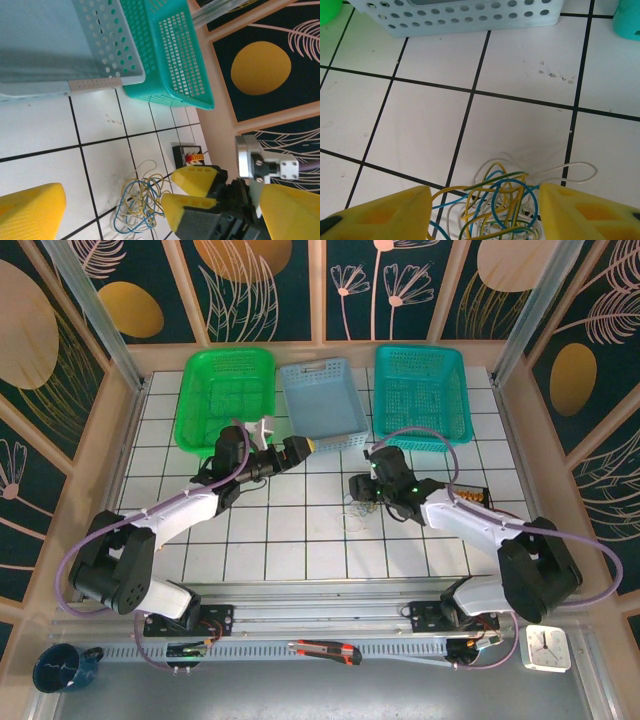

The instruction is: Untangle the cables

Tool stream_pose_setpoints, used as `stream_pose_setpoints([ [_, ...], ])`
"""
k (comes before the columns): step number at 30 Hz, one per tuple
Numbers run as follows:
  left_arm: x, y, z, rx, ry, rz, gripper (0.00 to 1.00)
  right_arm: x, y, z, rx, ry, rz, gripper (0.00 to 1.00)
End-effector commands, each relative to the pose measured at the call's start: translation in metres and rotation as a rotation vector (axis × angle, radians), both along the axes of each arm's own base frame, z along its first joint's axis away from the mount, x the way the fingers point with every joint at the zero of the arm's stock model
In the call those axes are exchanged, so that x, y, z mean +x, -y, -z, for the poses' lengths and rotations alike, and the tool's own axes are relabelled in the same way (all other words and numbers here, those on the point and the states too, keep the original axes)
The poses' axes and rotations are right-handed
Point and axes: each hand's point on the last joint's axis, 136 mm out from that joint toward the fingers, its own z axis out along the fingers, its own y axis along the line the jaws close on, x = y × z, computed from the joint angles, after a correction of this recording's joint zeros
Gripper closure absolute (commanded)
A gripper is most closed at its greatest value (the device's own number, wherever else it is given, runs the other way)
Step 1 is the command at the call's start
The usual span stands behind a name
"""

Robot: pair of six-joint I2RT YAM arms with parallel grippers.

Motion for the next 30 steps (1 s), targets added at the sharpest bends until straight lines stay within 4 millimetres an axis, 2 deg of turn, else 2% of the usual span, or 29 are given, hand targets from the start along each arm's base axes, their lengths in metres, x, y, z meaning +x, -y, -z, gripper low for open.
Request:
stream_pose_setpoints([
  [1,-0.006,0.004,-0.014,-0.039,0.026,0.037,0.01,0.01,0.002,-0.003,-0.05,0.021,0.023,0.45],
  [3,-0.006,0.003,-0.016,-0.038,0.031,0.037,0.01,0.012,0.003,-0.002,-0.062,0.02,0.033,0.49],
  [7,-0.008,0.003,-0.016,-0.037,0.035,0.039,0.01,0.01,0.004,-0.009,-0.059,0.025,0.038,0.49],
  [12,-0.011,0.001,-0.017,-0.037,0.051,0.041,0.01,0.004,0.008,-0.032,0.011,0.052,0.078,0.49],
  [18,-0.016,-0.003,-0.028,-0.061,0.11,0.033,0.01,0.0,0.031,-0.045,0.171,0.03,0.204,0.45],
  [20,-0.018,-0.003,-0.028,-0.062,0.112,0.035,0.01,-0.006,0.029,-0.046,0.262,-0.001,0.209,0.44],
  [21,-0.018,-0.003,-0.03,-0.067,0.111,0.037,0.01,-0.002,0.038,-0.046,0.313,-0.014,0.246,0.44],
  [25,-0.021,-0.001,-0.03,-0.085,0.106,0.052,0.01,-0.006,0.038,-0.044,0.481,-0.08,0.264,0.43],
  [30,-0.028,0.007,-0.033,-0.109,0.104,0.073,0.01,-0.007,0.04,-0.028,0.569,-0.132,0.305,0.4],
])
